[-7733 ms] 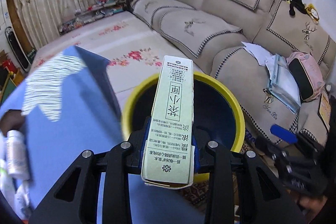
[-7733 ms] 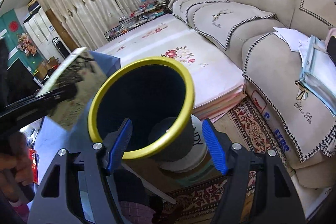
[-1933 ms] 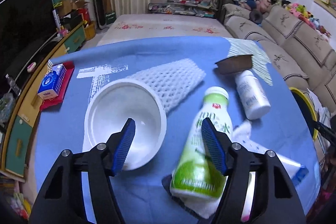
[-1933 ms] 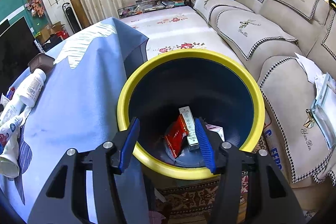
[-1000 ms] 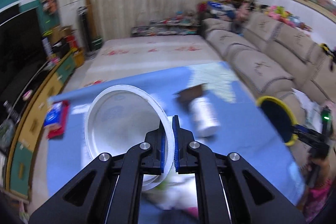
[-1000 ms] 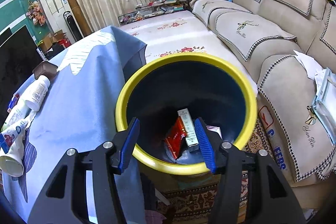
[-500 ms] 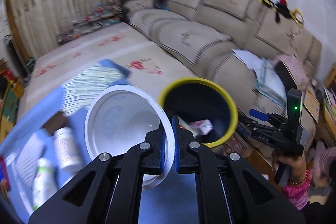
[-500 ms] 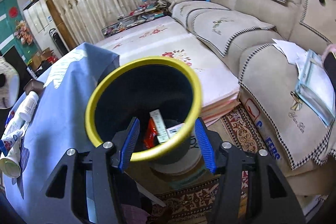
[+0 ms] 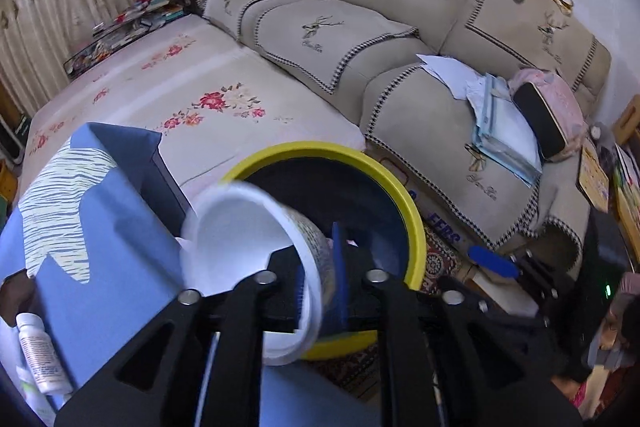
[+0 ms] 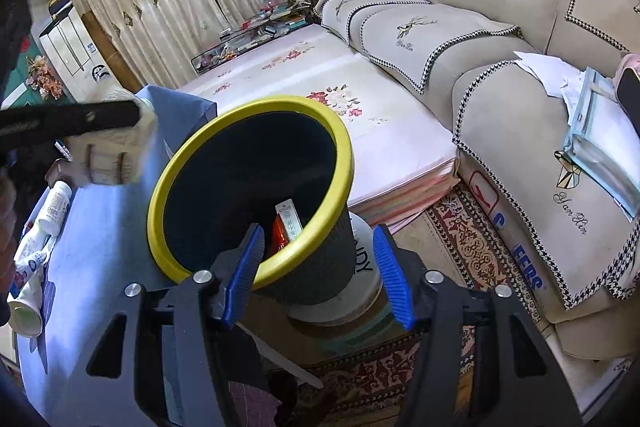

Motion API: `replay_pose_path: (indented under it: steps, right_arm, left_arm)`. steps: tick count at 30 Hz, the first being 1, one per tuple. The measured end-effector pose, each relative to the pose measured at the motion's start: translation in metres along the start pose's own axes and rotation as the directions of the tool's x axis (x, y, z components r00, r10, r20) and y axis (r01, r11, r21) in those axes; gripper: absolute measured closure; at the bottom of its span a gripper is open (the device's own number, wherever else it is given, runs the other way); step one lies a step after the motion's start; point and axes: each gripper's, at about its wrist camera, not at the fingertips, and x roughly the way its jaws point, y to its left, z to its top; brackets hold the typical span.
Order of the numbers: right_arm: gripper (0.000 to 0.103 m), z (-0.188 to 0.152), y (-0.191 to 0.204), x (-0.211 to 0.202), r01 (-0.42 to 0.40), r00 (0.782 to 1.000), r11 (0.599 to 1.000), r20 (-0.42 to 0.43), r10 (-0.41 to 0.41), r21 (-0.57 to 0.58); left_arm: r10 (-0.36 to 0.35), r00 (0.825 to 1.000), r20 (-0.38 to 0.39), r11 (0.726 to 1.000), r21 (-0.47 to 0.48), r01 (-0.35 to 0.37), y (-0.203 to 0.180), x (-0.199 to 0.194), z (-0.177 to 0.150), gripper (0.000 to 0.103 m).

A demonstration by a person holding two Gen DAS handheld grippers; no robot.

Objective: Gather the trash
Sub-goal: 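Carry the white cup over the yellow bin and open the left gripper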

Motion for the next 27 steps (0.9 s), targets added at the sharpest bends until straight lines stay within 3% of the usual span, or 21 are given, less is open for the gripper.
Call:
replay_pose_path:
  steps: [2,5,10,14,23,25,27]
  right_arm:
    - [0.046,-0.002,-0.003,0.0,0.0,1.0,1.0,-0.003,0.0,0.009]
    - [0.046,-0.004,-0.002,0.001,-0.006,1.0,1.0,-0.009,0.006,0.012]
    - [0.046,-0.007,0.008,0.001,-0.018,1.0,1.0,-0.015,0.018,-0.002]
    - [0.046,-0.01,0.018,0.0,-0.024,1.0,0.999,-0.017,0.024,-0.021]
    - [0.046,-0.008,0.059,-0.008,-0.047,0.999,0.994,-0.012,0.046,-0.096]
    - [0.046,-0.007,0.078,-0.01,-0.07,0.998,0.989,-0.011,0.069,-0.13]
    - [0.046,-0.005,0.104,-0.012,-0.098,0.995,0.98,-0.012,0.097,-0.172]
  left_arm:
    - [-0.003,1.0,0.004,1.0,-0.011,0.003,0.0,0.005,0.006,0.069]
    - [-0.006,0.999,0.032,1.0,-0.017,0.006,0.001,-0.007,0.007,0.066]
    - [0.036,0.992,0.121,0.999,-0.002,-0.036,0.009,-0.063,-0.011,0.06]
    - [0.047,0.981,0.187,0.998,-0.041,-0.04,0.029,-0.114,-0.035,0.045]
    - [0.199,0.925,0.324,0.966,-0.223,-0.13,0.106,-0.223,-0.133,0.036]
    - [0.251,0.903,0.348,0.948,-0.279,-0.155,0.125,-0.244,-0.164,0.036]
    - [0.324,0.87,0.371,0.917,-0.348,-0.193,0.147,-0.266,-0.198,0.034]
